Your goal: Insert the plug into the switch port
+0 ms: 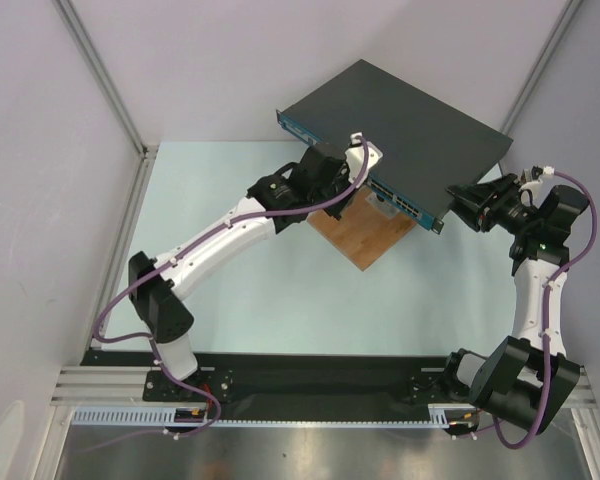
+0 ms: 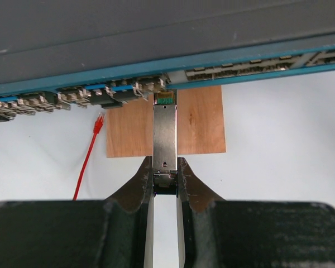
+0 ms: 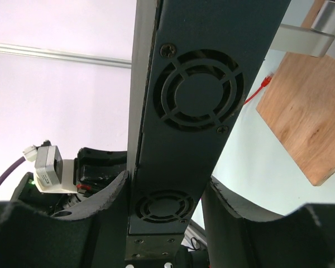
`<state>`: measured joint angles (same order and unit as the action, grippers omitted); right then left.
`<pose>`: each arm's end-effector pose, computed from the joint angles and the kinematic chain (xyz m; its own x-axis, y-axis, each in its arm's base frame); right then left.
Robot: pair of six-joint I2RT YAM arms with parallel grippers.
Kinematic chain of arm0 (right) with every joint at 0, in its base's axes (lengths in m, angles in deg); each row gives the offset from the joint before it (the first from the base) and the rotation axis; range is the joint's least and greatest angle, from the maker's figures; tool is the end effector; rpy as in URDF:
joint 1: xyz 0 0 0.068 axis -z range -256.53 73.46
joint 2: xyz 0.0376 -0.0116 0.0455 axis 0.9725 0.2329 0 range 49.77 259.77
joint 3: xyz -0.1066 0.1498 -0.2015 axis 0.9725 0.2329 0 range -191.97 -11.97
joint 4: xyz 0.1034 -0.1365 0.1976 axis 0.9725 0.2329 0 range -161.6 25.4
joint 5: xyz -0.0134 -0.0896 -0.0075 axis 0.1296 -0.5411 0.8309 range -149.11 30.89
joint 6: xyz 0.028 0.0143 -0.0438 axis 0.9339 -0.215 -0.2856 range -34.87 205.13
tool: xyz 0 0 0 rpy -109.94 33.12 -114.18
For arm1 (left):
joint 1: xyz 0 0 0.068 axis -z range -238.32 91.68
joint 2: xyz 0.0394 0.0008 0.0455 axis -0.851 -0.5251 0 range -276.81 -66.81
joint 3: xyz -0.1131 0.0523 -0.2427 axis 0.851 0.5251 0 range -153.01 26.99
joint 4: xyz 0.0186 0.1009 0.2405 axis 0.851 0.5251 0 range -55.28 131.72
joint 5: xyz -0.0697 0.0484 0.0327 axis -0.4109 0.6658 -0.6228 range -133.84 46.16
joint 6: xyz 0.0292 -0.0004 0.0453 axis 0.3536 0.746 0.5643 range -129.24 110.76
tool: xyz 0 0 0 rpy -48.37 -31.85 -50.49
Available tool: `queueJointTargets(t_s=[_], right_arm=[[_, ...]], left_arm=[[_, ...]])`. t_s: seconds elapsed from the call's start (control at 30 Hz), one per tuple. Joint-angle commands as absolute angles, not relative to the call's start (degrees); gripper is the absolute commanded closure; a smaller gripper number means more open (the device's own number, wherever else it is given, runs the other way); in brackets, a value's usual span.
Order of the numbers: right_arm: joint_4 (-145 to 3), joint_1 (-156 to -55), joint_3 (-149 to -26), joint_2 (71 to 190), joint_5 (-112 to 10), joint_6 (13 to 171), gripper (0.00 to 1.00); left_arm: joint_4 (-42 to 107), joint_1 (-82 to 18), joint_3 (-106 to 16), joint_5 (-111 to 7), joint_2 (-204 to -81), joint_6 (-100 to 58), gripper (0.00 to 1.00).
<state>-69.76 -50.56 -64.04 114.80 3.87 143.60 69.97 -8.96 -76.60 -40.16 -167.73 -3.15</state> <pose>0.2368 -0.0801 0.3333 -0.6106 0.7282 -0.3114 -0.1050 0.3153 0.9432 0.2650 -0.3052 0.3851 -0.2721 0.4797 -0.8342 0.7552 0.6437 0.1238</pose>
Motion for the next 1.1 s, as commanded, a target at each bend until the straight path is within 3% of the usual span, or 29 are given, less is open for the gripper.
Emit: queueJointTargets(t_s=[0.0,1.07], right_arm=[[-75.03,-50.61,-66.55,114.46,1.45,137.86,1.0],[-74.5,-51.13,-66.55,114.28,1.18,136.72,1.0]], left_arm=[[69.44,-9.63,-80.24,-38.92,-167.97,-3.0,1.0],[70.23,-12.53,-82.44,-41.38,-169.73,-5.28,1.0]])
